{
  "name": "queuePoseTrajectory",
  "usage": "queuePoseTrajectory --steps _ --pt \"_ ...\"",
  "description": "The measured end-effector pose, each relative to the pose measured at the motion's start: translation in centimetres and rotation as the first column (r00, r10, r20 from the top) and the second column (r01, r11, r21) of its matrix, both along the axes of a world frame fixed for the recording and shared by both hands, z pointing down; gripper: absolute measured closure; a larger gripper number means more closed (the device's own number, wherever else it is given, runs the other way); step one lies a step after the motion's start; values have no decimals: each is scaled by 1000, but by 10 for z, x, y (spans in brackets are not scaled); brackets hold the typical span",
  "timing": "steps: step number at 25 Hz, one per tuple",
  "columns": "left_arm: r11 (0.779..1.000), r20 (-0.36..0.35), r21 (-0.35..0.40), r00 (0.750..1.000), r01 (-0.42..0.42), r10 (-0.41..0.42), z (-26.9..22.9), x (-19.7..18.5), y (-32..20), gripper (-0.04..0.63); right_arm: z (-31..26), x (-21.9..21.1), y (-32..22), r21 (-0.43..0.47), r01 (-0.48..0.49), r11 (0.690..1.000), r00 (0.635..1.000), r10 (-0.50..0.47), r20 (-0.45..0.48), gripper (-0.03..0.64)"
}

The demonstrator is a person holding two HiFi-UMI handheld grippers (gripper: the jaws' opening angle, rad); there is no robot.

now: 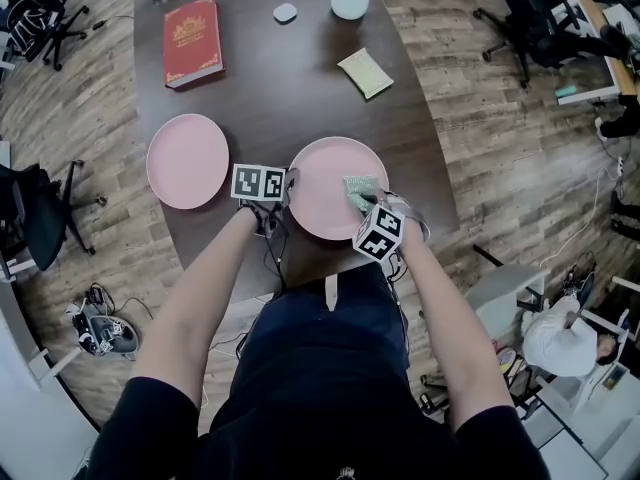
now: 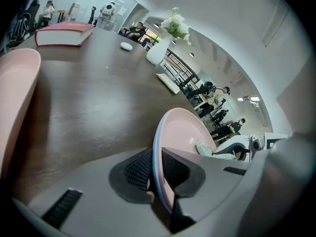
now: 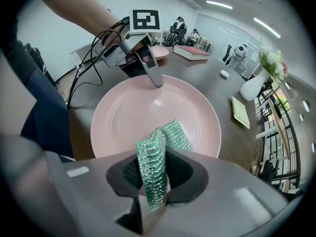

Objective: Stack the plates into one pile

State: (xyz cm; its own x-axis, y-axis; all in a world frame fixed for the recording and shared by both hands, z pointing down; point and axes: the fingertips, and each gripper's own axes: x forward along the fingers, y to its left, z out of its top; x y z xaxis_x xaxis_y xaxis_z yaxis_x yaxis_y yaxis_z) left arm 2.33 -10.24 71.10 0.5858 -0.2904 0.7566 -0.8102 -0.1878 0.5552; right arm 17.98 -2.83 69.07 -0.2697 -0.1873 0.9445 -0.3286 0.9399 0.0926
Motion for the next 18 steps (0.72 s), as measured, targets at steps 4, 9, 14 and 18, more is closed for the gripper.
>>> queuePoseTrajectory --steps 4,9,14,18 --pt "1000 1 -10 1000 28 -28 2 -2 1 557 3 -3 4 -29 -47 998 999 48 14 532" --pt "999 4 -9 999 42 -42 1 -2 1 557 4 -7 11 -97 -99 990 995 102 23 532" --pt "998 11 -1 998 59 -59 0 -2 2 557 2 -15 21 -175 -156 972 985 166 47 532" --pt "998 6 -3 998 66 -66 0 -3 2 557 1 -23 29 -225 -192 955 975 212 71 532"
